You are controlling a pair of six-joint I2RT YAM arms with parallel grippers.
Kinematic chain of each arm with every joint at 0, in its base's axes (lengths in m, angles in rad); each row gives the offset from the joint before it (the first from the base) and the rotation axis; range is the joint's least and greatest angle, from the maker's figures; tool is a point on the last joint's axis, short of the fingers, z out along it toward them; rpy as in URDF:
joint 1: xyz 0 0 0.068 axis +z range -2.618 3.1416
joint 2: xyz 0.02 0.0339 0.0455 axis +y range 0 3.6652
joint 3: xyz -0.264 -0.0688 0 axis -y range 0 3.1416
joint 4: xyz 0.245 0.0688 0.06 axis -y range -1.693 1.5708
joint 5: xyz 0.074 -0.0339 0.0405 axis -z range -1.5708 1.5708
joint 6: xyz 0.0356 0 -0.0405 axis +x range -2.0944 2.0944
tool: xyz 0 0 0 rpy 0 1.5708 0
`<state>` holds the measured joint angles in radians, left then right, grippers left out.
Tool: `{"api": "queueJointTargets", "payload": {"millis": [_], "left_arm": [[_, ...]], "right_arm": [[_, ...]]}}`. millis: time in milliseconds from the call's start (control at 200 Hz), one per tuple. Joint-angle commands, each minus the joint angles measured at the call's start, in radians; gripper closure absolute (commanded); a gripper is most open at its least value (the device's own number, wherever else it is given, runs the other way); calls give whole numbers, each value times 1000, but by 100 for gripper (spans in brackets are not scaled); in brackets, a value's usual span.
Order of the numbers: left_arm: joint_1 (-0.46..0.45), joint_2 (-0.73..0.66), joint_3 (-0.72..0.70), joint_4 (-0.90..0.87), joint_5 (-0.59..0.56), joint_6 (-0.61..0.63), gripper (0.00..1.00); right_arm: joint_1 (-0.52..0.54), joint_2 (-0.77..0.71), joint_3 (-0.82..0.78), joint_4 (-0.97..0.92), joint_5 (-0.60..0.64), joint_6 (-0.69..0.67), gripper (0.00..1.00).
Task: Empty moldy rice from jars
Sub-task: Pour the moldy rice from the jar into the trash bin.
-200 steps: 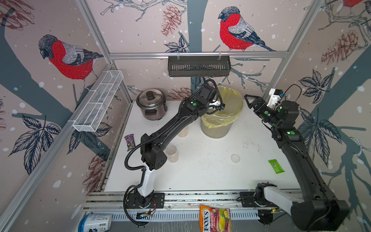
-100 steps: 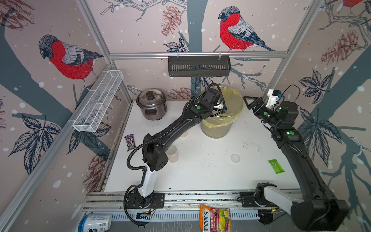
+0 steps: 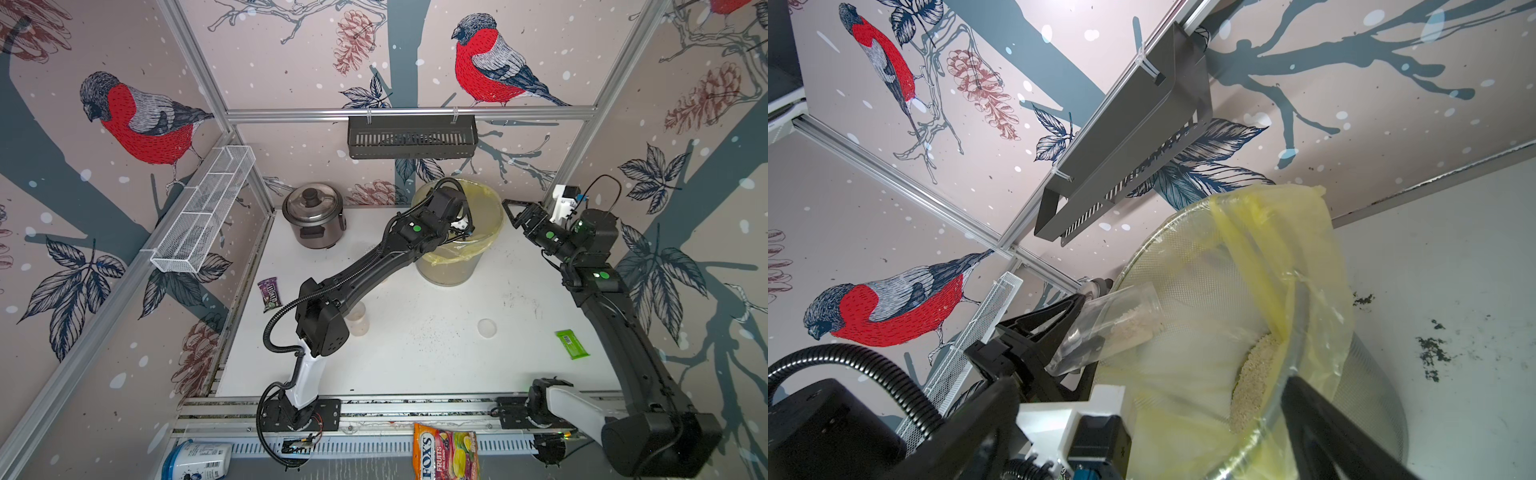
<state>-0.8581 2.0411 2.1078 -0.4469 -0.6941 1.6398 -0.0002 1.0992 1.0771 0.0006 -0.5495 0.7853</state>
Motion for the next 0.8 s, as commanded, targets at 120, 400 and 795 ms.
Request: {"api": "queueJointTargets", "payload": {"millis": [120,400,795], "left_arm": [[-9,8,8,25,-5,15,100],[-10,17,64,11,17,5,100],[-15,28,110,-57,58,-77,100]], "right_arm": [[0,4,4,30,-21,-10,0],[-2,-3,-17,45,-23,-1,0],[-2,-9,-16,49,-30,-1,0]]}}
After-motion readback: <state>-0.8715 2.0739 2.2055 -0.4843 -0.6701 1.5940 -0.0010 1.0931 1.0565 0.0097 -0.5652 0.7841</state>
